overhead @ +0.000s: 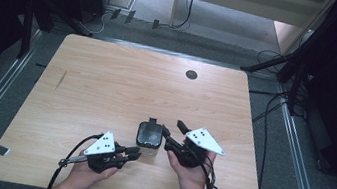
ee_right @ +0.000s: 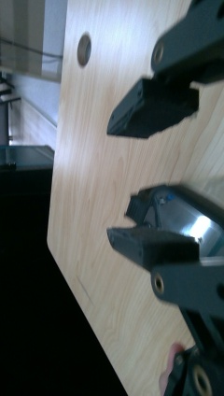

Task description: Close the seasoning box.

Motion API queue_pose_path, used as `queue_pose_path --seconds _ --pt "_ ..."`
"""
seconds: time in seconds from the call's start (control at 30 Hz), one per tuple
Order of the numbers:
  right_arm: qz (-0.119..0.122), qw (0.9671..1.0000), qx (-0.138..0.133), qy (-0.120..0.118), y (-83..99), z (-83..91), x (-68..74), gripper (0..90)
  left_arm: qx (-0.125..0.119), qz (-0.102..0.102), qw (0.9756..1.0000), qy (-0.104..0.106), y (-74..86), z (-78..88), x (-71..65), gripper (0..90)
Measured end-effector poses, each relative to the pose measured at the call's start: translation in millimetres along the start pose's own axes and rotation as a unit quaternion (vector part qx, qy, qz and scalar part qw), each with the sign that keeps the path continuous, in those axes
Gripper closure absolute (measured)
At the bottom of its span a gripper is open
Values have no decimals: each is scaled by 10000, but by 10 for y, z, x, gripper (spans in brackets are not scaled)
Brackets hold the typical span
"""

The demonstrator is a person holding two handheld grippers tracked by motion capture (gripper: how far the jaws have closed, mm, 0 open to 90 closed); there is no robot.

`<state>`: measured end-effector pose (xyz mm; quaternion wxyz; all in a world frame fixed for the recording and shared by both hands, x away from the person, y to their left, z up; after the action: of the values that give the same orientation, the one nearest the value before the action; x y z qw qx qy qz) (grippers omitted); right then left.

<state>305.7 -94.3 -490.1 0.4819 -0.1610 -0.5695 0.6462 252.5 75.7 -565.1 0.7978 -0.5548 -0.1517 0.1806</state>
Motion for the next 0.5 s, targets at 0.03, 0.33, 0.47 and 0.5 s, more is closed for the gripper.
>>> queue_pose_path --seconds 0.03,0.33,0.47,0.5 --pt "-67 9999 -42 81 -27 65 -88 313 -90 76 9999 -37 15 84 31 691" --pt "-235 9986 -135 455 -53 398 -546 183 -161 360 9975 -590 162 491 302 477" --pt "-313 9972 -99 679 39 549 -775 182 -193 631 9928 -997 226 752 502 390" --pt "-325 9963 -110 782 89 631 -893 182 -218 693 9915 -1079 241 813 545 371"
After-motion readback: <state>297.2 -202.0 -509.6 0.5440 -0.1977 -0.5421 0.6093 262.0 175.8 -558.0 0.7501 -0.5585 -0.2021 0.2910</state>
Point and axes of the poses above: each handheld gripper's, and its own axes: z roughly backward along the jaws, y roughly out of its underside, x roughly to its left, the point moved 7 cm from there along -z, roughly forward along the jaws, and after that the axes turned 12 degrees about -z, right-handed, at the moved point
